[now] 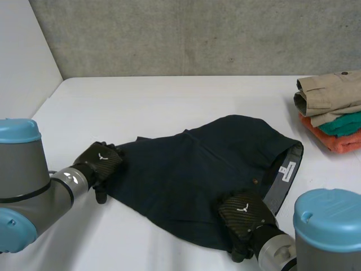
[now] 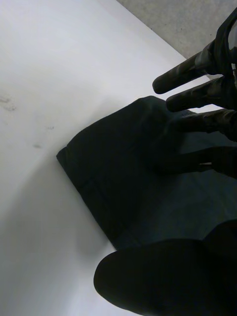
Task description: Fold the laundry.
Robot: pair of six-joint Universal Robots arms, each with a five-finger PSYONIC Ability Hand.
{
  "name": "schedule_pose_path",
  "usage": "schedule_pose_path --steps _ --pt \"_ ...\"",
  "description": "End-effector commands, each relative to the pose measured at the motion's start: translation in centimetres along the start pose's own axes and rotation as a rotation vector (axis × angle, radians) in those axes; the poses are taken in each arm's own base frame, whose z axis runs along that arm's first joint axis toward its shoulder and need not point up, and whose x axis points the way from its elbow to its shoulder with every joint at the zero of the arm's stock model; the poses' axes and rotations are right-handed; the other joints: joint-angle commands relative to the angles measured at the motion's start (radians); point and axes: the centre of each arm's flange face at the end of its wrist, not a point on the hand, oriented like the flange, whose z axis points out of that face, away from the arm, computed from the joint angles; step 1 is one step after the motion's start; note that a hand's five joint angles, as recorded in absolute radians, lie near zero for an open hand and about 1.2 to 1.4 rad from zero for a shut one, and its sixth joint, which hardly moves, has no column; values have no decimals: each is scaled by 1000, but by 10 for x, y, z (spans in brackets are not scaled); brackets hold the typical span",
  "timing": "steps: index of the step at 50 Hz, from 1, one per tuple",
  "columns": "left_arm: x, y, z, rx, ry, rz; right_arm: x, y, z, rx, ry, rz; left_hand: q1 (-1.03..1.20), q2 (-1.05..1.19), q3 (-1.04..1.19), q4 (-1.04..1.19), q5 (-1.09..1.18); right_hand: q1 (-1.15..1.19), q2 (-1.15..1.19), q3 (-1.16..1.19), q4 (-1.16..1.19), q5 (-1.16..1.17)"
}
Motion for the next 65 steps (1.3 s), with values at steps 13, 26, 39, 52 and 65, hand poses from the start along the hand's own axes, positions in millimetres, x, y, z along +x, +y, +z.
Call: schedule_pose_path --steps 13,26,39,52,65 --pt "13 6 -2 -9 41 -4 17 -19 22 160 165 -100 -258 40 44 41 36 1084 1058 1032 1034 1040" --pt "13 9 1 0 32 -5 47 -24 32 156 249 -69 -243 55 59 56 51 1084 1058 1032 1034 1040" --pt "15 7 12 42 13 10 56 -24 34 150 275 -57 -61 237 241 237 233 1084 1058 1032 1034 1040" --pt "25 7 12 35 45 2 60 -27 36 160 287 -54 263 561 565 562 557 1084 1058 1032 1034 1040" --pt "0 -39 -27 129 -21 -157 84 -74 7 236 367 -154 837 1135 1139 1136 1131 1084 1058 1032 1034 1040"
